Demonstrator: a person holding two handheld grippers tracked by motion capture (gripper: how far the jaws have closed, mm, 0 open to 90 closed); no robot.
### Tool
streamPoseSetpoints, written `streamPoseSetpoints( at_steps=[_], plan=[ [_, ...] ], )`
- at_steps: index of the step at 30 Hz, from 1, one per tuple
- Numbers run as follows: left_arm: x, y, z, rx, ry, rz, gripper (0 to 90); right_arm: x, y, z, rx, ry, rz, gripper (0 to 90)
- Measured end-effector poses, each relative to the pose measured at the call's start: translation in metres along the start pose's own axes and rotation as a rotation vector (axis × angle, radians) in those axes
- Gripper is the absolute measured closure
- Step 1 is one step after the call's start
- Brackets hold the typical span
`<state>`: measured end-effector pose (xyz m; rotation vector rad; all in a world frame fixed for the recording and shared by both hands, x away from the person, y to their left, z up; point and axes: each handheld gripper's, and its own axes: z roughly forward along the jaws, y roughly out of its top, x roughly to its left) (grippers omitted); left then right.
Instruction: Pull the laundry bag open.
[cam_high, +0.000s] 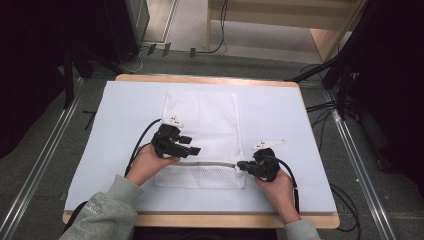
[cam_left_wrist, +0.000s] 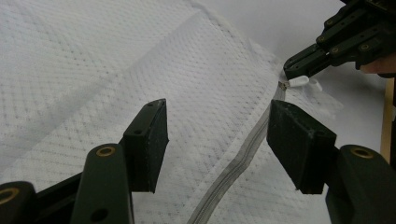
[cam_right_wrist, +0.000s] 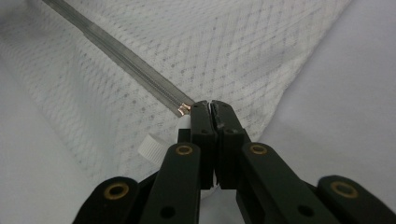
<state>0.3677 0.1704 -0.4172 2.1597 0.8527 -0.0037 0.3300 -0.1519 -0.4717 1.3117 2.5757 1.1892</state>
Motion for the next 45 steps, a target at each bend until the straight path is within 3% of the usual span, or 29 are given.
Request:
streamPoseSetpoints(
  at_steps=[13,17,22,28,35,41,45],
  plan=[
    [-0.008,0.004,0.01,0.01,-0.027,0.013,43.2,0.01,0.003,0.003,-0.03,0.036,-0.02,89.9],
    [-0.011,0.004,0.013,0.012,-0.025,0.029,45.2,0.011,0.005,-0.001,-0.046,0.008,-0.04,89.9],
    [-0.015,0.006,0.017,0.02,-0.034,0.04,46.4,0.003,0.004,-0.008,-0.055,-0.014,-0.025,90.0],
    [-0.02,0.01,0.023,0.032,-0.083,0.012,55.7,-0.001,0.001,-0.006,-0.034,-0.035,-0.022,90.0],
    [-0.026,0.013,0.033,0.046,-0.114,0.021,65.3,0.001,-0.003,-0.002,-0.025,-0.054,-0.038,89.7],
    [-0.034,0.015,0.045,0.058,-0.121,0.026,67.0,0.004,-0.005,0.0,-0.04,-0.071,-0.059,88.8],
    [-0.038,0.016,0.052,0.063,-0.136,0.028,69.3,0.004,-0.007,0.0,-0.048,-0.069,-0.048,88.8]
  ],
)
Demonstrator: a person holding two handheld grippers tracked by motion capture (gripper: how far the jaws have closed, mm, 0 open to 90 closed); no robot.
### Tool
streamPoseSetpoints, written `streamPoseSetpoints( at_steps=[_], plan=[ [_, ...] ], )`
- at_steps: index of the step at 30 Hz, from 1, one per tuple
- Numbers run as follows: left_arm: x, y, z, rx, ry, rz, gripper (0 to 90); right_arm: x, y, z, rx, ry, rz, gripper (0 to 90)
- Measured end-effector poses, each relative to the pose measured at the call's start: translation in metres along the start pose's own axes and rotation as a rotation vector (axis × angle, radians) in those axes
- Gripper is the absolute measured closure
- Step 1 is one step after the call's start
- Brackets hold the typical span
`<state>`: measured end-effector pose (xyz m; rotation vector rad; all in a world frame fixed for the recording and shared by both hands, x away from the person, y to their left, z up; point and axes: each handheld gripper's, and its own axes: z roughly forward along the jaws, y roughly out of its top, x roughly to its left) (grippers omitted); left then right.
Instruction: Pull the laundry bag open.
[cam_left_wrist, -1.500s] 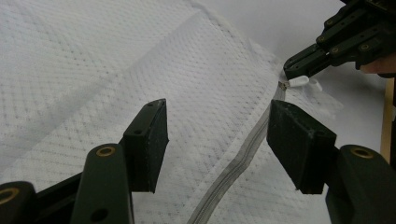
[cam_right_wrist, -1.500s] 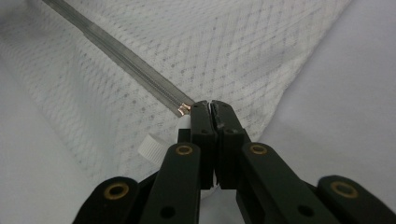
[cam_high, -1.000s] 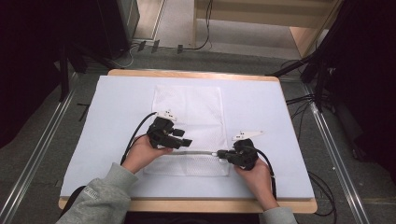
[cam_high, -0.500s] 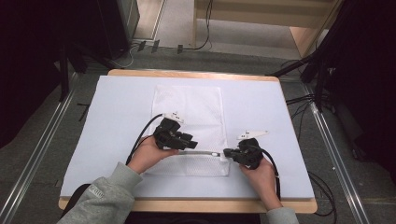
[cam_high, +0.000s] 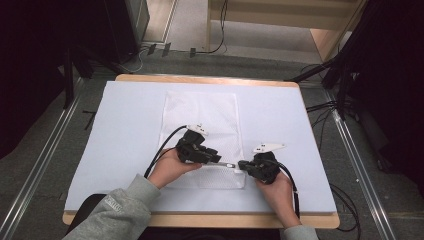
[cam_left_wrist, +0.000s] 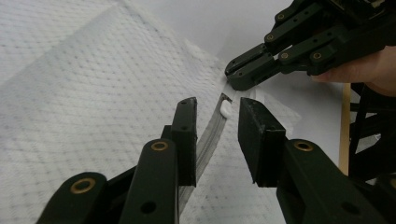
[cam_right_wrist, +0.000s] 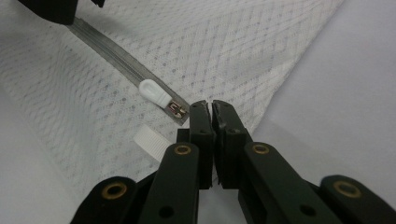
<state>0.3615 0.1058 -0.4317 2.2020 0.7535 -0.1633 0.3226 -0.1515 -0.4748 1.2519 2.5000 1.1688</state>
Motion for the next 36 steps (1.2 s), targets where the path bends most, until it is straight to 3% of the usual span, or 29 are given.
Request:
streamPoseSetpoints(
  at_steps=[8,16,31,36],
  plan=[
    [-0.005,0.002,0.013,0.013,-0.009,0.007,76.0,0.0,0.0,0.0,-0.006,0.003,0.0,88.7],
    [-0.007,0.002,0.031,0.049,-0.02,0.002,74.5,0.0,-0.001,0.0,-0.009,0.004,-0.004,88.3],
    [-0.004,-0.003,0.048,0.076,-0.007,0.003,74.3,0.0,-0.001,0.0,-0.013,0.007,-0.005,87.7],
    [-0.005,-0.003,0.052,0.058,-0.023,-0.001,76.1,0.001,-0.002,0.0,-0.017,0.002,-0.005,87.3]
  ],
)
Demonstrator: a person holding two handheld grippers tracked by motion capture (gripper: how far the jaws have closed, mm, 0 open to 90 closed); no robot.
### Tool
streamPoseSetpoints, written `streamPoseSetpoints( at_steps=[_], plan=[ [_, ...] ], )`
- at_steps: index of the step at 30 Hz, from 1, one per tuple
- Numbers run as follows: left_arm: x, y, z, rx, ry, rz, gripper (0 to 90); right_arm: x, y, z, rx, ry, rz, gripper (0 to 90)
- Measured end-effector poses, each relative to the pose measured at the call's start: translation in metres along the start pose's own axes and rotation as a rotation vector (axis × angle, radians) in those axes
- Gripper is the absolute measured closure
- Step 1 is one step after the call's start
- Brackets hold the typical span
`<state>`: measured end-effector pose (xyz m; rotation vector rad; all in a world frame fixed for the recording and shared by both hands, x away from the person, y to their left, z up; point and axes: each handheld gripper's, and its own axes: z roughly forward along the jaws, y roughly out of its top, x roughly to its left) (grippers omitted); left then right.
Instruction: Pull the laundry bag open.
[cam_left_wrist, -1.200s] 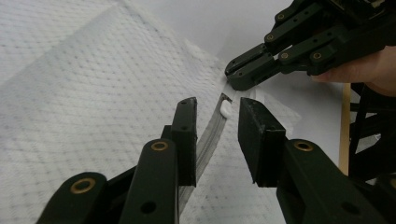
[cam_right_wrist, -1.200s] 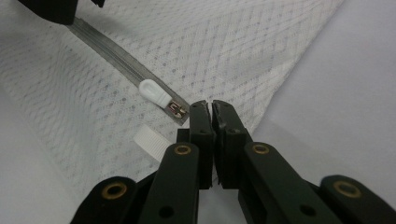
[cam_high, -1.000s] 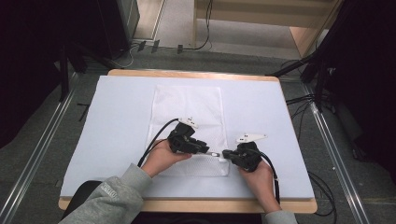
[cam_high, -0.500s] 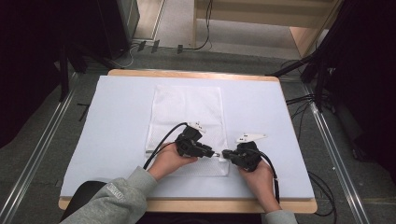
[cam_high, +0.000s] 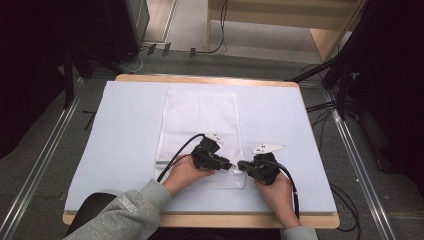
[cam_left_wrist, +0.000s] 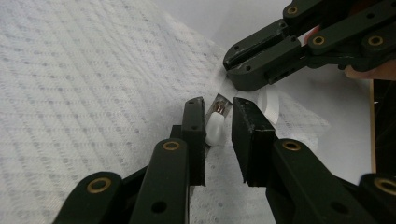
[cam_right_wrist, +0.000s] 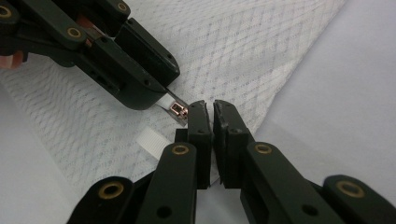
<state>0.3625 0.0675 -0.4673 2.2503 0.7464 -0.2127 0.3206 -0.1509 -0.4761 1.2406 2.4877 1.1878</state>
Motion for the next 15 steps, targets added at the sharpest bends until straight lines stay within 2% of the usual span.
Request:
streamPoseSetpoints(
  at_steps=[4,10,15],
  plan=[
    [-0.0027,-0.0005,0.0028,0.01,-0.007,0.029,80.6,0.0003,-0.0001,0.0,0.0,-0.001,-0.002,87.2],
    [-0.006,-0.0008,0.0077,-0.002,0.004,0.043,84.6,0.0004,-0.0001,-0.0001,0.001,0.0,0.005,87.1],
    [-0.002,-0.0003,0.0073,0.003,-0.017,0.016,87.4,0.0001,-0.0001,0.0,-0.001,0.001,-0.002,87.1]
  ],
)
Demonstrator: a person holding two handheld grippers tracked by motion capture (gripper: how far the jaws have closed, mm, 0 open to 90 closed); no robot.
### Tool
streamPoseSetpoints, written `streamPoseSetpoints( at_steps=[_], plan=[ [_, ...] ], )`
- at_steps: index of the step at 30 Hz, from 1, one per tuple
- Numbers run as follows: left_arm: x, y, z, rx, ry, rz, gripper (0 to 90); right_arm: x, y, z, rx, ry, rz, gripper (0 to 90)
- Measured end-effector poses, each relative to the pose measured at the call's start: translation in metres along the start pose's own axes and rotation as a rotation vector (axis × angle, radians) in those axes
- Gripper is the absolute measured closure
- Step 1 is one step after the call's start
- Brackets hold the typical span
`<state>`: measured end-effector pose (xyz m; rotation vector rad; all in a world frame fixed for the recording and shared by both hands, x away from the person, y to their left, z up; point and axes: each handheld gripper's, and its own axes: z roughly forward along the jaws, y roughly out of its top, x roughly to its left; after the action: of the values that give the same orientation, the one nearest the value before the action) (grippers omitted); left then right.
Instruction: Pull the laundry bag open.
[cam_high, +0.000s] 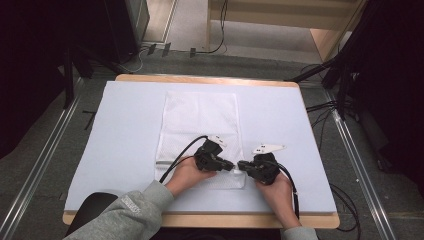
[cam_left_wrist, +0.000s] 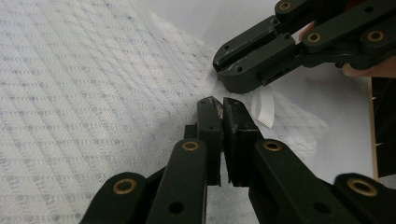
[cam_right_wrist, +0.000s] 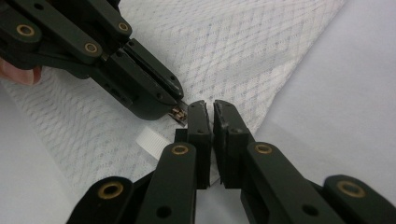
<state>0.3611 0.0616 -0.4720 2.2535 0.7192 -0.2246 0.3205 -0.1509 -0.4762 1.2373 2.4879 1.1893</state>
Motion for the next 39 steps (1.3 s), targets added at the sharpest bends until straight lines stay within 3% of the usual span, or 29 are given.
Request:
streamPoseSetpoints(
  at_steps=[3,14,19,32,39],
  plan=[
    [0.0025,0.0004,-0.0005,0.002,-0.015,-0.016,87.7,0.0,-0.0004,0.0,-0.002,0.002,0.0,87.1],
    [0.0038,0.0012,-0.002,0.014,-0.018,-0.014,87.7,-0.0015,-0.001,0.0009,-0.01,0.014,-0.012,87.9],
    [0.0061,0.0017,-0.0027,0.016,-0.036,-0.037,87.9,-0.0031,-0.0031,0.0007,-0.022,0.02,-0.005,89.6],
    [0.008,0.0024,-0.0034,0.025,-0.055,-0.05,88.0,0.0,-0.0036,0.0009,-0.026,-0.004,-0.034,90.0],
    [0.0109,0.0031,-0.0065,0.035,-0.06,-0.068,88.1,-0.0003,-0.0038,0.0006,-0.023,-0.001,-0.027,90.0]
  ],
)
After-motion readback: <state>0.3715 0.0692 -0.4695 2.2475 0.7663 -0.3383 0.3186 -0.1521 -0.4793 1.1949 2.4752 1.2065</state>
